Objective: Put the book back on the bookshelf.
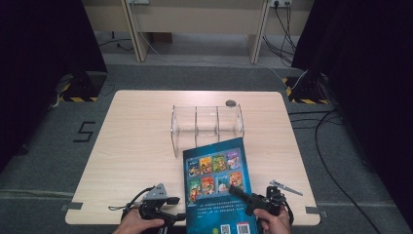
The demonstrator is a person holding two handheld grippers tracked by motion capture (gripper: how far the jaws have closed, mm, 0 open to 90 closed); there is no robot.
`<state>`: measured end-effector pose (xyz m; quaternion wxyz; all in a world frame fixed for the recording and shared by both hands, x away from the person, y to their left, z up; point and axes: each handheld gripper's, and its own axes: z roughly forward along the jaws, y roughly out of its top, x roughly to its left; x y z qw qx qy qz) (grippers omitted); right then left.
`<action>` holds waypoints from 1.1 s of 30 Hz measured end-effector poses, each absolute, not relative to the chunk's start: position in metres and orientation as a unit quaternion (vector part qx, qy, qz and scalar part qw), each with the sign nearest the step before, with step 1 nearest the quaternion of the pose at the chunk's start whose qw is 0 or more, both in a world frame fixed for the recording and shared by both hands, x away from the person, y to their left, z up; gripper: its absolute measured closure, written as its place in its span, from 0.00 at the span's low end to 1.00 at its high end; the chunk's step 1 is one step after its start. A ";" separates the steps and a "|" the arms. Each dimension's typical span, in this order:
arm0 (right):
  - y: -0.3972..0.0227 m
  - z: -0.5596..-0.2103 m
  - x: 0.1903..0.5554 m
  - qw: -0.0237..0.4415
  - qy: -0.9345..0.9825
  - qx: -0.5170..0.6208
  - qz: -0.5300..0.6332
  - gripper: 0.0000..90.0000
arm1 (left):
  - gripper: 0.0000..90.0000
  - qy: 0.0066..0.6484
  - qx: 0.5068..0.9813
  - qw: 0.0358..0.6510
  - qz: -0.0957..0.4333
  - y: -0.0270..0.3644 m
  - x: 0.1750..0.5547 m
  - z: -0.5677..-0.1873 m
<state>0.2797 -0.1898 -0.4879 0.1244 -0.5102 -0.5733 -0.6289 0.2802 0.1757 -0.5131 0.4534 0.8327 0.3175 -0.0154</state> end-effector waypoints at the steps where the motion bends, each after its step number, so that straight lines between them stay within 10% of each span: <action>1: -0.191 -0.486 0.279 0.120 -0.569 -0.510 -0.634 0.87 | 0.35 0.318 0.833 0.453 -0.015 0.176 0.280 -0.513; 33: -0.226 -0.387 0.292 -0.169 -0.587 -0.430 -0.664 0.86 | 0.37 0.316 0.838 0.445 -0.022 0.179 0.284 -0.517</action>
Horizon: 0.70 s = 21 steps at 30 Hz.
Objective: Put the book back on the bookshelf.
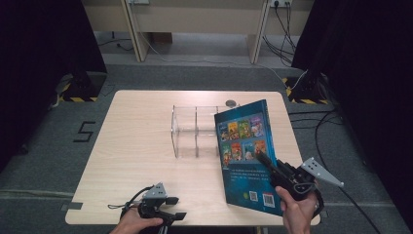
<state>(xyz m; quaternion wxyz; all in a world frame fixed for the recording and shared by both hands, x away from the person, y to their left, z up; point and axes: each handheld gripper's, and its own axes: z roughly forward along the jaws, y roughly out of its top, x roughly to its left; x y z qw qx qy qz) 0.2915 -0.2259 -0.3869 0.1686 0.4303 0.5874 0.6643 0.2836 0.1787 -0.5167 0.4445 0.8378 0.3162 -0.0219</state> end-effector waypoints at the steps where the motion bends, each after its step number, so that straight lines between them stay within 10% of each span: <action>1: -0.223 -0.385 0.291 0.175 0.593 0.426 0.660 0.86 | 0.37 0.316 0.838 0.445 -0.023 0.179 0.283 -0.517; 21: -0.232 -0.400 0.241 0.233 0.650 0.311 0.653 0.86 | 0.38 0.301 0.835 0.459 -0.032 0.164 0.280 -0.520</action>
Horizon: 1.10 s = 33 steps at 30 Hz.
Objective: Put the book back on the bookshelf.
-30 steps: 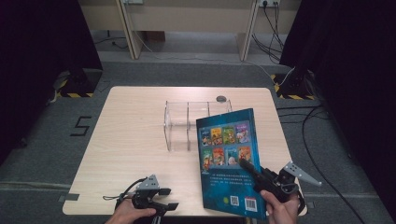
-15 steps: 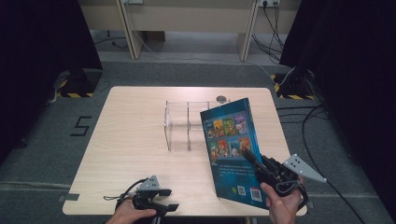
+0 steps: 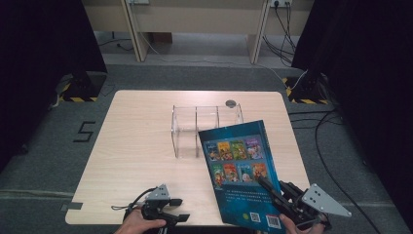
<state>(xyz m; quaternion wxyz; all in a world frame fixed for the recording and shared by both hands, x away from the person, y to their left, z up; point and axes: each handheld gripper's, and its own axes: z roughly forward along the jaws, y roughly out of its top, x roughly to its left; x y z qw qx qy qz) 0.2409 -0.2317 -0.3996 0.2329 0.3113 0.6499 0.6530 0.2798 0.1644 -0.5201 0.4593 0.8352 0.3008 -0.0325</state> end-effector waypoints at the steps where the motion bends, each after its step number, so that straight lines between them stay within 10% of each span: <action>1: -0.232 -0.400 0.241 0.233 0.650 0.311 0.653 0.86 | 0.38 0.301 0.835 0.459 -0.032 0.164 0.280 -0.520; 18: -0.198 -0.388 0.242 0.364 0.665 0.239 0.607 0.87 | 0.38 0.295 0.835 0.463 -0.029 0.158 0.280 -0.521; 33: -0.237 -0.417 0.216 0.293 0.664 0.306 0.616 0.90 | 0.38 0.296 0.837 0.460 -0.022 0.161 0.281 -0.521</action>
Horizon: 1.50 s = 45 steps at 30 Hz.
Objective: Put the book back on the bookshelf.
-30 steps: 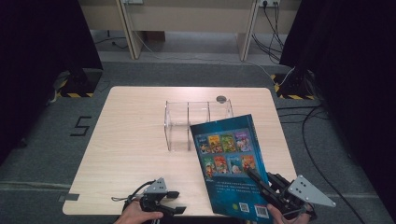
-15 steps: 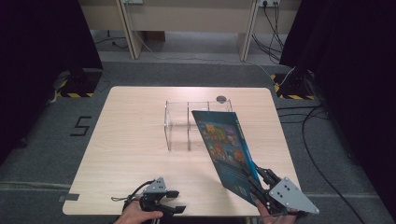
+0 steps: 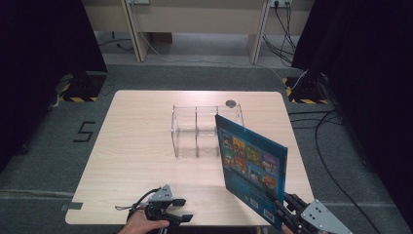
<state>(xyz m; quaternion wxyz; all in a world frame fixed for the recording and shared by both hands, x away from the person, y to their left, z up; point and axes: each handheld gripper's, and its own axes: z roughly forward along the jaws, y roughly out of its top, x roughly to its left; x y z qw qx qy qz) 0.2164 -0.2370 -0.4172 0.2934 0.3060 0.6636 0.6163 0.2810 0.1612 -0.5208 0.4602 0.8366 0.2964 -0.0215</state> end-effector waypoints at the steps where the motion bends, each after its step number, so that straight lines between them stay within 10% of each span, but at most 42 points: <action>1: -0.237 -0.421 0.217 0.289 0.661 0.310 0.619 0.91 | 0.38 0.291 0.843 0.453 -0.006 0.163 0.282 -0.520; 9: -0.237 -0.438 0.217 0.281 0.662 0.322 0.616 0.91 | 0.37 0.282 0.862 0.417 0.061 0.175 0.288 -0.517; 45: -0.222 -0.445 0.212 0.297 0.672 0.305 0.605 0.88 | 0.35 0.283 0.860 0.421 0.058 0.177 0.288 -0.518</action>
